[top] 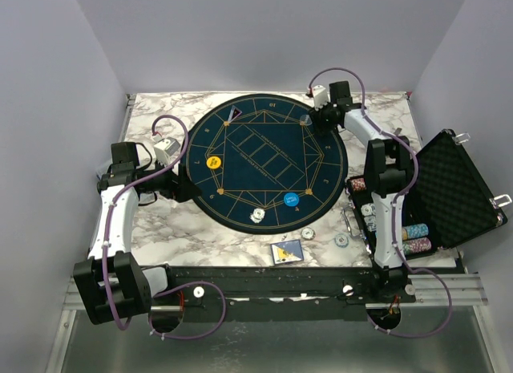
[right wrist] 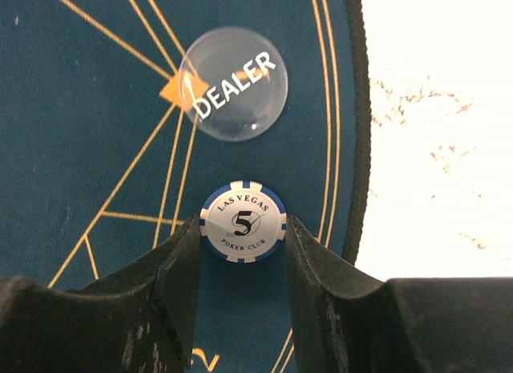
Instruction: Distribute texas hold em gaming equipment
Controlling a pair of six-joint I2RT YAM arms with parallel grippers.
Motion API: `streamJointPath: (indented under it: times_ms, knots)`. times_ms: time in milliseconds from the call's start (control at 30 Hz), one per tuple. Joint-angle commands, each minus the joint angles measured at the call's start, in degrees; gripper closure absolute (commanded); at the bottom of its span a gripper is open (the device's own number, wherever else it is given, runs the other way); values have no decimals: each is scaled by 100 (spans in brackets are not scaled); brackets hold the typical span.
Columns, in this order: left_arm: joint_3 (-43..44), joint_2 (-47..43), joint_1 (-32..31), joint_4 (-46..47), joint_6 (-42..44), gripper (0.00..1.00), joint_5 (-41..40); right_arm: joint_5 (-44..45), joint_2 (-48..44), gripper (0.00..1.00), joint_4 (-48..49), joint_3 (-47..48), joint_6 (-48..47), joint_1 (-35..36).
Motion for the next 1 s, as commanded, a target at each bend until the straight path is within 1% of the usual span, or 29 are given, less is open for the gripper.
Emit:
streamJointPath:
  times_ms: [0,67,100,133,167,200,233,400,500,567,667,800,967]
  knots:
    - [121,52,41,-24,26,22,166,116,255,63,217,343,79,-7]
    - [124,63,39,-29,33,22,182,126,303,58,175,452,93,0]
    - [129,74,39,-32,28,22,169,125,333,54,122,515,104,-2]
    - [129,72,39,-28,24,22,169,122,357,48,41,590,103,-2]
    - [142,64,39,-32,24,22,172,108,355,39,-9,611,109,0]
    - [139,59,39,-38,23,22,175,96,314,34,-48,604,122,0]
    - [147,50,43,-41,24,22,189,56,240,31,-90,585,128,-3]
    - [147,45,39,-41,24,22,210,-365,-493,28,-243,255,200,6]
    - [159,46,43,-50,24,22,225,-982,-1017,28,-655,27,140,83]
    - [147,16,43,-49,20,22,230,-1181,-1431,28,-795,-385,3,263]
    - [125,-33,39,-59,6,22,238,-1442,-2069,28,-917,-1196,-159,672]
    - [87,-74,46,-67,15,22,243,-1720,-2693,28,-1012,-2136,-273,1343]
    - [86,-78,40,-85,15,22,280,-1562,-3170,28,-870,-3152,-578,2419]
